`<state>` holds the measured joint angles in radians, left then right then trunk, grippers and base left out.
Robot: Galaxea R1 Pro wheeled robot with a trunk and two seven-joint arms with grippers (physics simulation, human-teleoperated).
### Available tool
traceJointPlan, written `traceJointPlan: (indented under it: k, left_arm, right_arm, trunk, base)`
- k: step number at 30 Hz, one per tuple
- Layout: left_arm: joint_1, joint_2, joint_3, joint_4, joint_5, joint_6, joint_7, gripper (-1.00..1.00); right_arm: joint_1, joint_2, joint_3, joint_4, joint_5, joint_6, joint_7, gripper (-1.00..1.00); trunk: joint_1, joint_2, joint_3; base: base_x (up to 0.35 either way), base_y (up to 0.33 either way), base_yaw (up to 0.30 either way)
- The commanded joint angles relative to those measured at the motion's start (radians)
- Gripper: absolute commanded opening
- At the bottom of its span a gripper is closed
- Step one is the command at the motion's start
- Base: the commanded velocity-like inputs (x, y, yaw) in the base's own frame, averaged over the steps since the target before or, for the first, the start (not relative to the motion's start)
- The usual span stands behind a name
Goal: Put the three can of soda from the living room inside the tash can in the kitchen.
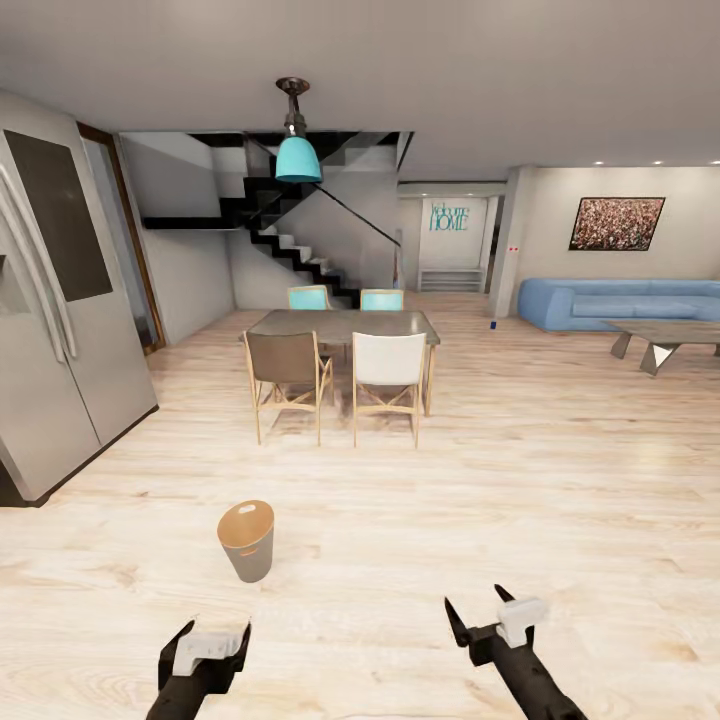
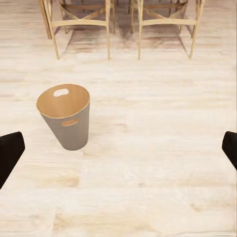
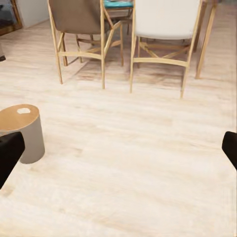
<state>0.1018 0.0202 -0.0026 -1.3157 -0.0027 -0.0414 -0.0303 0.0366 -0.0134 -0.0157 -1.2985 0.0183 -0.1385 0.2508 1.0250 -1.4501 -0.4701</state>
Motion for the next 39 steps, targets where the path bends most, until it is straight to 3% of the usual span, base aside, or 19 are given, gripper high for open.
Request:
traceJointPlan:
  k: [1,5,6,8,12,22,30,39]
  left_arm:
    - [0.02,0.001,0.001,-0.015,0.0,-0.011,-0.01,1.0]
    - [0.067,0.008,0.005,-0.032,0.0,-0.092,-0.055,1.0]
    - [0.083,0.017,0.007,0.016,0.002,-0.167,-0.075,1.0]
    - [0.09,0.026,0.009,0.077,0.006,-0.232,-0.084,1.0]
    - [0.094,0.034,0.01,0.135,0.006,-0.29,-0.089,1.0]
    - [0.094,0.039,0.01,0.206,0.006,-0.307,-0.091,1.0]
    - [0.082,0.041,0.011,0.278,0.006,-0.302,-0.089,1.0]
    - [0.077,0.041,0.012,0.297,0.007,-0.302,-0.089,1.0]
  right_arm:
    - [0.012,-0.002,-0.008,-0.01,0.0,-0.002,0.001,1.0]
    - [0.066,-0.016,-0.05,-0.028,-0.002,-0.012,0.004,1.0]
    - [0.095,-0.045,-0.086,-0.002,-0.006,-0.034,0.006,1.0]
    - [0.11,-0.071,-0.11,0.048,-0.01,-0.082,0.007,1.0]
    - [0.121,-0.087,-0.116,0.121,-0.005,-0.14,0.007,1.0]
    - [0.122,-0.088,-0.114,0.19,-0.003,-0.159,0.007,1.0]
    - [0.12,-0.087,-0.113,0.21,-0.003,-0.16,0.007,1.0]
    - [0.119,-0.086,-0.096,0.212,-0.004,-0.159,-0.006,1.0]
  trunk:
    - [0.0,0.0,0.0]
    - [0.0,0.0,0.0]
    - [0.0,0.0,0.0]
    - [0.0,0.0,0.0]
    - [0.0,0.0,0.0]
    - [0.0,0.0,0.0]
    - [0.0,0.0,0.0]
    - [0.0,0.0,0.0]
  base:
    - [0.0,0.0,0.0]
    - [0.0,0.0,0.0]
    - [0.0,0.0,0.0]
    - [0.0,0.0,0.0]
    - [0.0,0.0,0.0]
    - [0.08,0.01,0.0]
    - [0.271,0.088,0.0]
    - [0.302,0.113,0.0]
